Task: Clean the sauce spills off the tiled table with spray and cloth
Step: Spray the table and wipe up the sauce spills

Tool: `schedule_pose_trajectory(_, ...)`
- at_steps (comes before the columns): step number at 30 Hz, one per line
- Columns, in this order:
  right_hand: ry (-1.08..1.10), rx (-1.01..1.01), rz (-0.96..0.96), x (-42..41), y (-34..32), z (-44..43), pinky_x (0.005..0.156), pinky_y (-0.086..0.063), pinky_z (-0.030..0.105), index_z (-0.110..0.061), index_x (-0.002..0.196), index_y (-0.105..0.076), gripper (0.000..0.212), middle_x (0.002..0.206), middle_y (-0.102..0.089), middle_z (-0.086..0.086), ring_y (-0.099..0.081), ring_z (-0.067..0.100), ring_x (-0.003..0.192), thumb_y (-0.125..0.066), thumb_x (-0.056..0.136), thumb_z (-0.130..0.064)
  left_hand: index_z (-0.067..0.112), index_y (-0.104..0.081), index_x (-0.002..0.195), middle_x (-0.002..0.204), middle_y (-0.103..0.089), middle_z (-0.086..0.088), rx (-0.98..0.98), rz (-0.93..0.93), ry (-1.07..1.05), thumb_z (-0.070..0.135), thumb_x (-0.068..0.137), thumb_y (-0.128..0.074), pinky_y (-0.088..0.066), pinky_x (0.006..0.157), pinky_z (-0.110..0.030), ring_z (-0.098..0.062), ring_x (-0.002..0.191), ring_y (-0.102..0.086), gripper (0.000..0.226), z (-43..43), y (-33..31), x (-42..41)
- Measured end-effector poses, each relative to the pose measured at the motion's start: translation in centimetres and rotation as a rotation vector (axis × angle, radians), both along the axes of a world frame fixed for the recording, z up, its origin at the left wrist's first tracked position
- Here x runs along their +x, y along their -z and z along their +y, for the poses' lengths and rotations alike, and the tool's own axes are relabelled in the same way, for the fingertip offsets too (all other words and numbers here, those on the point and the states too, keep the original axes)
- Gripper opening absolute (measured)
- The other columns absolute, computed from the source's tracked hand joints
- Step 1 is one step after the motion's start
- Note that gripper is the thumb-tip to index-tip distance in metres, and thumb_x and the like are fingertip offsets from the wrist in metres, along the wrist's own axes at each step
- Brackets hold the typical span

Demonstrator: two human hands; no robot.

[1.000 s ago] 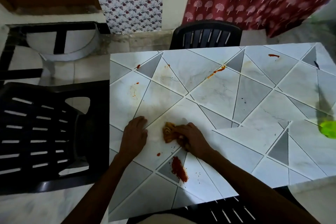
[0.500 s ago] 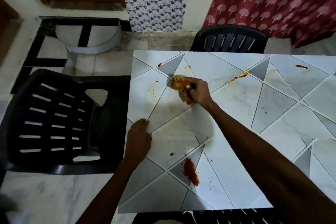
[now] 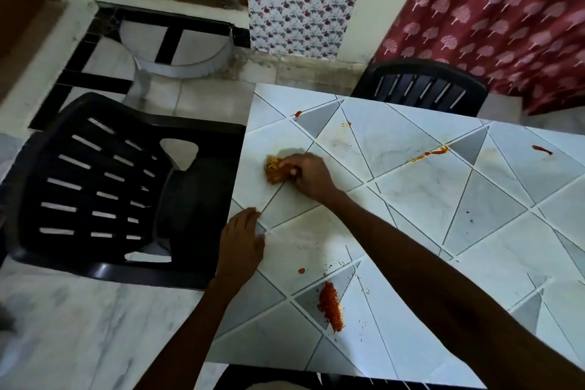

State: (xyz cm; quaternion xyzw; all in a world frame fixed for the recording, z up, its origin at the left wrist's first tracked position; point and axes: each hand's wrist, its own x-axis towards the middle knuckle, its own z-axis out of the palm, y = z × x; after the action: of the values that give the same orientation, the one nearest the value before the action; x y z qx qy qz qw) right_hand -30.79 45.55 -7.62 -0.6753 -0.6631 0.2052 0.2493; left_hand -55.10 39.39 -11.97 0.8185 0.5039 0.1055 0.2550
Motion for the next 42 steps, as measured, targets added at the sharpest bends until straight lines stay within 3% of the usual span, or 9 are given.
schedule_pose_trajectory(4,-0.056,0.027,-0.025,-0.3,0.8,-7.5,0.075,-0.052,0.037,-0.015,0.098,-0.075,0.034,0.091,-0.075,0.003,-0.069,0.030,0.080,-0.059,0.068,-0.007,0.010,-0.054,0.134,0.139,-0.052,-0.009,0.009,-0.008,-0.018,0.016,0.083,-0.073,-0.038,0.105,-0.043,-0.028,0.129,-0.048,0.054,-0.3,-0.2,0.1)
schedule_pose_trajectory(11,-0.066,-0.050,-0.068,-0.3,0.7,-17.5,0.083,-0.045,0.036,-0.021,0.101,-0.076,0.049,0.106,-0.075,-0.002,-0.067,0.023,0.095,-0.062,0.057,-0.005,0.003,-0.043,0.144,0.147,-0.044,-0.016,0.020,-0.005,0.008,0.015,0.087,-0.069,-0.034,0.114,-0.047,-0.033,0.137,-0.040,0.064,-1.4,-0.1,0.0)
schedule_pose_trajectory(16,0.030,-0.055,-0.020,-1.0,1.2,-22.4,0.083,-0.050,0.041,-0.018,0.098,-0.077,0.041,0.101,-0.076,0.000,-0.069,0.025,0.090,-0.068,0.061,-0.006,-0.001,-0.047,0.139,0.144,-0.046,-0.020,0.039,-0.013,0.035,0.009,0.082,-0.070,-0.036,0.111,-0.051,-0.038,0.135,-0.042,0.062,-2.8,0.0,-0.2)
schedule_pose_trajectory(20,0.041,-0.029,0.054,-1.6,0.6,-24.7,0.080,-0.045,0.030,-0.015,0.093,-0.077,0.037,0.093,-0.077,0.001,-0.065,0.016,0.085,-0.054,0.064,-0.012,0.000,-0.050,0.137,0.144,-0.046,-0.020,0.040,-0.026,0.048,0.009,0.080,-0.071,-0.035,0.112,-0.050,-0.036,0.137,-0.040,0.061,-4.7,0.1,-0.7)
schedule_pose_trajectory(23,0.149,-0.125,0.162,-1.2,-0.6,-25.0,0.078,-0.049,0.018,-0.016,0.097,-0.077,0.036,0.097,-0.077,-0.001,-0.070,0.015,0.084,-0.062,0.068,-0.002,-0.001,-0.052,0.134,0.143,-0.048,-0.020,0.039,-0.028,0.079,0.009,0.080,-0.072,-0.037,0.111,-0.052,-0.037,0.136,-0.041,0.058,-6.3,0.4,-1.2)
schedule_pose_trajectory(26,0.321,-0.157,0.285,-0.9,-2.5,-23.6,0.078,-0.043,0.004,-0.017,0.104,-0.078,0.036,0.102,-0.074,-0.005,-0.064,-0.001,0.082,-0.055,0.076,-0.018,-0.001,-0.057,0.130,0.141,-0.051,-0.020,0.019,-0.055,0.071,0.007,0.080,-0.071,-0.039,0.110,-0.052,-0.037,0.134,-0.044,0.053,-7.8,0.5,-1.8)
schedule_pose_trajectory(31,0.213,-0.314,0.123,-2.4,-3.3,-17.0,0.094,-0.053,0.034,-0.020,0.115,-0.074,0.038,0.112,-0.072,0.005,-0.066,0.025,0.106,-0.057,0.088,0.001,0.002,-0.051,0.138,0.147,-0.045,-0.016,-0.031,-0.058,0.018,0.011,0.087,-0.068,-0.032,0.116,-0.045,-0.032,0.139,-0.039,0.055,-10.4,0.3,-2.9)
schedule_pose_trajectory(36,0.019,-0.400,-0.119,-6.7,-2.1,-11.7,0.097,-0.054,0.039,-0.034,0.121,-0.069,0.038,0.120,-0.071,0.003,-0.066,0.027,0.111,-0.068,0.086,-0.018,0.004,-0.044,0.144,0.151,-0.041,-0.014,-0.086,-0.037,-0.039,0.016,0.089,-0.067,-0.030,0.118,-0.043,-0.030,0.141,-0.036,0.061,-11.7,0.0,-3.8)
schedule_pose_trajectory(42,-0.102,-0.288,-0.337,-5.4,-0.6,-14.5,0.094,-0.055,0.037,-0.037,0.124,-0.065,0.054,0.123,-0.068,0.002,-0.064,0.027,0.113,-0.073,0.076,-0.015,0.003,-0.041,0.146,0.152,-0.040,-0.014,-0.069,-0.019,-0.060,0.019,0.088,-0.067,-0.028,0.119,-0.041,-0.030,0.142,-0.035,0.066,-12.4,0.3,-4.1)
